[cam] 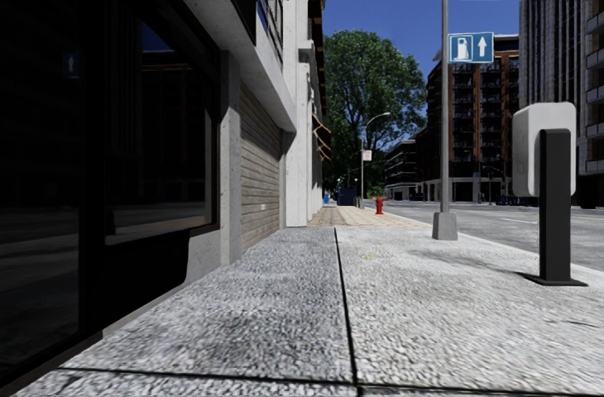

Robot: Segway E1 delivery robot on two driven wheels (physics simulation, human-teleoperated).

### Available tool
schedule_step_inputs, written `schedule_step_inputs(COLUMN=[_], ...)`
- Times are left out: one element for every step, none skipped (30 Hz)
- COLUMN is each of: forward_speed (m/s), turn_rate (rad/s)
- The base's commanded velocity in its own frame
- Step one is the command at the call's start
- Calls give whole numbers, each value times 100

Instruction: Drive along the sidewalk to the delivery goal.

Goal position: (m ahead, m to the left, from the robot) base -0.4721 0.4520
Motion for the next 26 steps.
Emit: schedule_step_inputs(forward_speed=[0,0,0,0,0,0,0,0,0,0,0,0,0,0,0,0,0,0,0,0,0,0,0,0,0,0], turn_rate=[0,0,0,0,0,0,0,0,0,0,0,0,0,0,0,0,0,0,0,0,0,0,0,0,0,0])
